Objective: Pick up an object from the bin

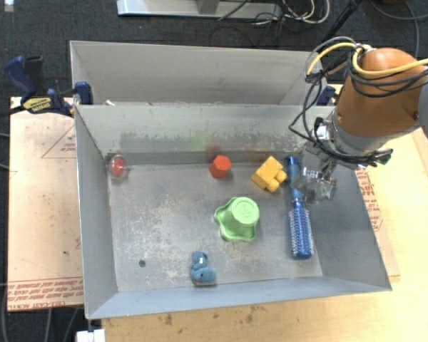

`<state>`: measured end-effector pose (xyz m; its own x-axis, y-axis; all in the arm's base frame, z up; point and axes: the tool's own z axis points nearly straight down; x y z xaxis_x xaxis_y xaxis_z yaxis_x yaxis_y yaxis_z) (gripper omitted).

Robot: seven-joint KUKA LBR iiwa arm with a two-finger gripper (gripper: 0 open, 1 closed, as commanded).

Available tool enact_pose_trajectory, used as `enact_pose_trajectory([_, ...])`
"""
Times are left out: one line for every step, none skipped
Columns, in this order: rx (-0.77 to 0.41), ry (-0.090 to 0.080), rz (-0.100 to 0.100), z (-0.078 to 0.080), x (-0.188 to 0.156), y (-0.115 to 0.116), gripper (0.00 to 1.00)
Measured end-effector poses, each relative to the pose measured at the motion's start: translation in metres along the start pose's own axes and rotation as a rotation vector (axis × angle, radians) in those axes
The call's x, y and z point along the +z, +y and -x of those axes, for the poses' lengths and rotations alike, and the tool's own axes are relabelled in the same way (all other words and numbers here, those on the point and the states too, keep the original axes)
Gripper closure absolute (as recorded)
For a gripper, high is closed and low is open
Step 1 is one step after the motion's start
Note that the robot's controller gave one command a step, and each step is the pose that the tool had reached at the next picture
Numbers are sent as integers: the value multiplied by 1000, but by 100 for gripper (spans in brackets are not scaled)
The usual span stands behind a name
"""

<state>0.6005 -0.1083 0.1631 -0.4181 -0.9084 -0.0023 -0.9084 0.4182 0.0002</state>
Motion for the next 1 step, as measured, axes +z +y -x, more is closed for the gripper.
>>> enact_pose_trajectory([1, -1, -1, 0, -1, 0, 0])
